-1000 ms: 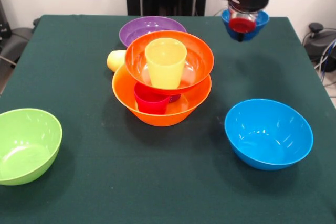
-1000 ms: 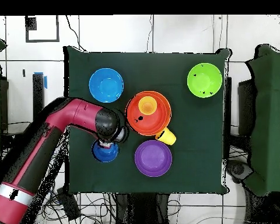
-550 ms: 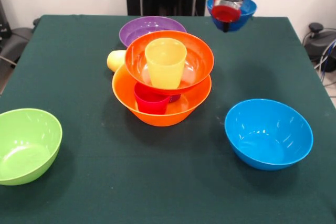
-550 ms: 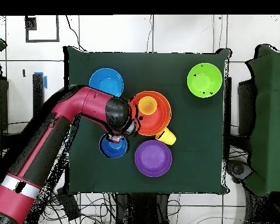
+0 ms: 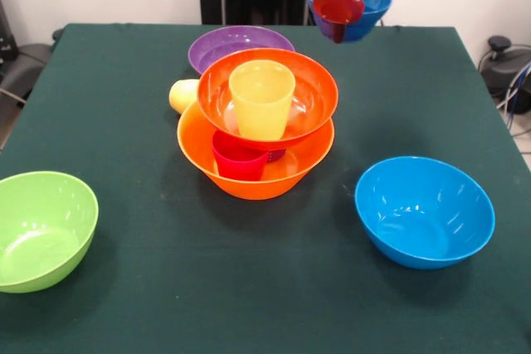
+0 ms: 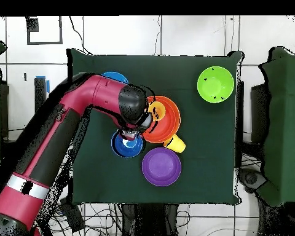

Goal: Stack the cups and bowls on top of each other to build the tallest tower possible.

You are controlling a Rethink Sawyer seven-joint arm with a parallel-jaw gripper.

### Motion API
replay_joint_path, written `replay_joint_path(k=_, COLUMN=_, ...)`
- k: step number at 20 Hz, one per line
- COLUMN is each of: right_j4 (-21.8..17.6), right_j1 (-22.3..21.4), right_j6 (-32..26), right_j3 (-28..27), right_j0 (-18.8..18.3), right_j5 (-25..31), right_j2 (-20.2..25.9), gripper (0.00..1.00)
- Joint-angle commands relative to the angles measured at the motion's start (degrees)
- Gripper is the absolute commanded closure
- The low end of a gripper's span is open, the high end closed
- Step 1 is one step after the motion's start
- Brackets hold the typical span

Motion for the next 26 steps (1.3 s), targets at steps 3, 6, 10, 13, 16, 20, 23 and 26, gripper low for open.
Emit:
replay_joint_path(k=3, right_j4=-1.1, right_j1=0.59, right_j6=11.4, right_j3=-10.34, right_j0=-3.79, right_j5=-4.75, right_j2=1.45, gripper=1.0)
replay_joint_path(k=6, right_j4=-1.37, right_j1=1.0, right_j6=10.43, right_j3=-12.13, right_j0=-5.23, right_j5=-5.72, right_j2=0.19, gripper=1.0)
replay_joint_path(k=10, right_j4=-1.5, right_j1=1.13, right_j6=8.59, right_j3=-13.57, right_j0=-6.99, right_j5=-7.38, right_j2=-1.32, gripper=1.0)
replay_joint_path(k=13, right_j4=-1.68, right_j1=1.18, right_j6=7.29, right_j3=-14.94, right_j0=-8.43, right_j5=-8.78, right_j2=-2.33, gripper=1.0)
replay_joint_path(k=16, right_j4=-1.83, right_j1=1.31, right_j6=6.05, right_j3=-16.3, right_j0=-9.85, right_j5=-9.91, right_j2=-3.24, gripper=1.0)
replay_joint_path(k=20, right_j4=-1.94, right_j1=1.91, right_j6=3.03, right_j3=-17.06, right_j0=-11.68, right_j5=-9.63, right_j2=-4.07, gripper=1.0)
replay_joint_path(k=23, right_j4=-1.59, right_j1=2.54, right_j6=1.51, right_j3=-17.15, right_j0=-12.43, right_j5=-8.59, right_j2=-4.35, gripper=1.0)
replay_joint_path(k=26, right_j4=-1.24, right_j1=3.05, right_j6=0.73, right_j3=-17.3, right_j0=-12.85, right_j5=-7.82, right_j2=-4.62, gripper=1.0)
